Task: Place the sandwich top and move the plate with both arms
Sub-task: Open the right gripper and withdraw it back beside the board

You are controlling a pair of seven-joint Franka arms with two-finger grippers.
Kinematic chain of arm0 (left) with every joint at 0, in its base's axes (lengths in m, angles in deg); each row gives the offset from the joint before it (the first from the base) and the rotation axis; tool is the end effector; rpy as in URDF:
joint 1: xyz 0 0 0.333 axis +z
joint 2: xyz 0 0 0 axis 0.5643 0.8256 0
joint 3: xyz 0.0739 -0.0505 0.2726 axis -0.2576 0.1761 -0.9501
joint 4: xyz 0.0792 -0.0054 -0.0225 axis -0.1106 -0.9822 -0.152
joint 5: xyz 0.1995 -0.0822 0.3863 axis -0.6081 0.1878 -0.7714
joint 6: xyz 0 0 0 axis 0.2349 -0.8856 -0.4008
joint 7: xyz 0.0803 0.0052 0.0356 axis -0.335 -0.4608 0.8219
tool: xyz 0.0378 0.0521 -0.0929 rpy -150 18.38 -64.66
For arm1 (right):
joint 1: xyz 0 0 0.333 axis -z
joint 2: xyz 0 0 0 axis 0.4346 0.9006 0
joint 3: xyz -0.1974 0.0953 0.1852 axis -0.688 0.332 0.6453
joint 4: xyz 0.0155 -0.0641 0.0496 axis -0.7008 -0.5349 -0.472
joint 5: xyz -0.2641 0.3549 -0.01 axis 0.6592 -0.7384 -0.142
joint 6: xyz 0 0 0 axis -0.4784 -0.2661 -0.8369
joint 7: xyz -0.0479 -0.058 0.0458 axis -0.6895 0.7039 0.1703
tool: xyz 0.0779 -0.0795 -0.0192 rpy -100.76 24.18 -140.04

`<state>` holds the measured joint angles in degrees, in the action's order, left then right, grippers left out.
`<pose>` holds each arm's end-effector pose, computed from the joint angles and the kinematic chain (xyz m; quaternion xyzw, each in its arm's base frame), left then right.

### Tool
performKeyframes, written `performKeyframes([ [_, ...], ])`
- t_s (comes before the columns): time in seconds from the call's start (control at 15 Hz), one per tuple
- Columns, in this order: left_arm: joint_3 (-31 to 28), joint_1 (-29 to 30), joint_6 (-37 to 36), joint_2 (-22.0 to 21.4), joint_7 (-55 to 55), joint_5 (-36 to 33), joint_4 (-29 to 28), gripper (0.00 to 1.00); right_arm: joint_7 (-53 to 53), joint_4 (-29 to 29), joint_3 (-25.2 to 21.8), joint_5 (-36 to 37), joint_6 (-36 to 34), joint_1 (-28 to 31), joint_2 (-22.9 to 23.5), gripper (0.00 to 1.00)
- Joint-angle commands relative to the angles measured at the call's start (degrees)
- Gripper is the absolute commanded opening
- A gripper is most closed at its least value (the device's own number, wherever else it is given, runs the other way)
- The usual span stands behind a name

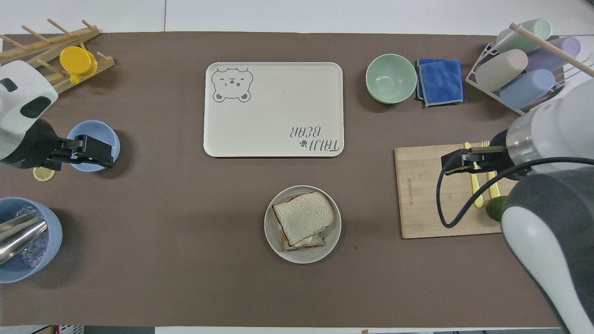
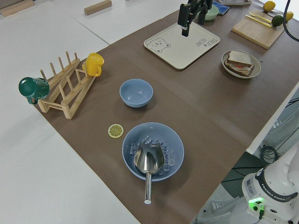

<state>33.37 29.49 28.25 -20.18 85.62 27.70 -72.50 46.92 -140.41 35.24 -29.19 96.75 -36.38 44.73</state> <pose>0.5784 -0.0980 0.5590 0.9982 -0.0203 -0.0553 0.0129 0.5737 0.0768 0.5321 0.9993 -0.0155 -0.0339 0.0033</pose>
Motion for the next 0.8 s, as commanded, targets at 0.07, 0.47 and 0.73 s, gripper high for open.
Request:
performKeyframes([
  [0.07,0.1,0.4,-0.3,-1.0,-0.4,0.4,-0.9,1.00,2.9,1.0,-3.7,-0.8,-0.8,1.2,1.2,1.00],
  [0.47,0.1,0.4,-0.3,-1.0,-0.4,0.4,-0.9,1.00,9.1,1.3,-3.1,0.8,-1.1,4.0,1.7,1.00],
  [0.73,0.1,0.4,-0.3,-1.0,-0.4,0.3,-0.9,1.00,12.4,2.0,-1.3,2.4,-2.8,5.3,4.0,1.00],
])
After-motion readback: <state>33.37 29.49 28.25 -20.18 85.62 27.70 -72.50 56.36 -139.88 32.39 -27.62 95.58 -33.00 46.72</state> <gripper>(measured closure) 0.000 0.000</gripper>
